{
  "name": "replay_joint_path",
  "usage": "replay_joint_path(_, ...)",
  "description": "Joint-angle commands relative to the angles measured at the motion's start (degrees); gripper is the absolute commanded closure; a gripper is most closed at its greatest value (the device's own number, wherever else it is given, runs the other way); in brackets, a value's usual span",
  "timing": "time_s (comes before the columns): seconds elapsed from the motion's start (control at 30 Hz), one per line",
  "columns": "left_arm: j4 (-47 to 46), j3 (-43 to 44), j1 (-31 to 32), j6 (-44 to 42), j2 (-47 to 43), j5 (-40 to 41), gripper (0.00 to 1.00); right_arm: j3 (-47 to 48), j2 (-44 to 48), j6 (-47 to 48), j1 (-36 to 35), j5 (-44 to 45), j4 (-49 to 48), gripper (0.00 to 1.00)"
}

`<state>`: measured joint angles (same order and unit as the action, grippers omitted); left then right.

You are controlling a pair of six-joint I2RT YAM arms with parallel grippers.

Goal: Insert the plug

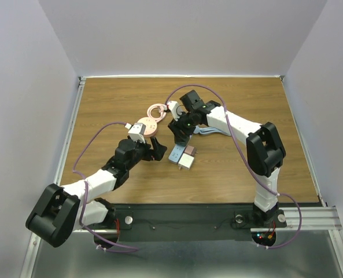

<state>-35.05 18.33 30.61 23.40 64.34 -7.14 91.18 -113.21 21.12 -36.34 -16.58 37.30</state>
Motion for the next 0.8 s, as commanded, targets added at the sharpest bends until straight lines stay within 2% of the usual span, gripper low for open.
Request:
replay_joint_path(0.0, -1.1, 0.0, -0.5, -1.2, -1.1, -0.8, 0.01, -3.7, -2.6, 1.3, 0.3, 1.5, 5.0, 1.0)
replay_joint_path(0.4, -0.6, 0.1, -0.6, -1.4, -1.5, -0.9, 0.01, -14.7, 4.2, -3.5, 0.3, 5.5, -0.5, 1.0)
replay_joint_path(0.77, 0.3, 0.0, -0.6, -1.2, -3.1, -0.4, 0.01, -20.1, 4.1, -5.9, 0.3, 4.1, -6.1, 0.99)
